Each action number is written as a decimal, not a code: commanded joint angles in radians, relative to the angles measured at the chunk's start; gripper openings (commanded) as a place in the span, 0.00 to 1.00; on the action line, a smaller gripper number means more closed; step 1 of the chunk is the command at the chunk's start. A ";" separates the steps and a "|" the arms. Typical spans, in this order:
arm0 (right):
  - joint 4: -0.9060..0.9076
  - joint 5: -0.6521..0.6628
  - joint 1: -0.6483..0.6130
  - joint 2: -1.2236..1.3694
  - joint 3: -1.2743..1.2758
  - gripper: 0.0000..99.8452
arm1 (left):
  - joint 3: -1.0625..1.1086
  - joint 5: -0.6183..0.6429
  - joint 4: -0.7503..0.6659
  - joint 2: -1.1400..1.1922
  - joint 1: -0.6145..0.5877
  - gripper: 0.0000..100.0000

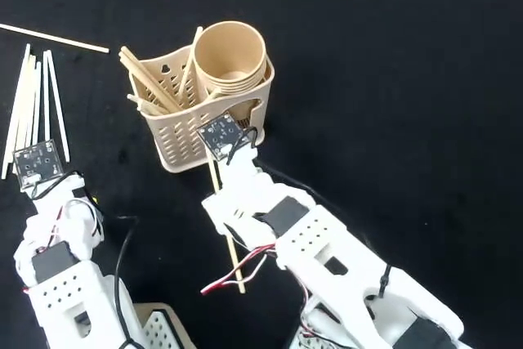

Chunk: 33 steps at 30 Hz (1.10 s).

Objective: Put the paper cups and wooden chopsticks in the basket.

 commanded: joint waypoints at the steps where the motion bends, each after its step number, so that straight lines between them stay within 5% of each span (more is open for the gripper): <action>1: -0.020 -0.009 0.006 0.010 -0.028 0.08 | -0.002 -0.008 -0.006 -0.009 0.001 0.14; 14: -0.043 -0.009 0.008 0.010 -0.001 0.08 | 0.001 -0.008 -0.006 -0.009 0.001 0.14; 19: -0.074 -0.008 0.008 0.004 0.028 0.15 | 0.002 -0.008 -0.006 -0.009 0.001 0.14; 33: -0.075 -0.009 0.014 0.002 0.030 0.01 | 0.002 -0.008 -0.008 -0.009 0.002 0.14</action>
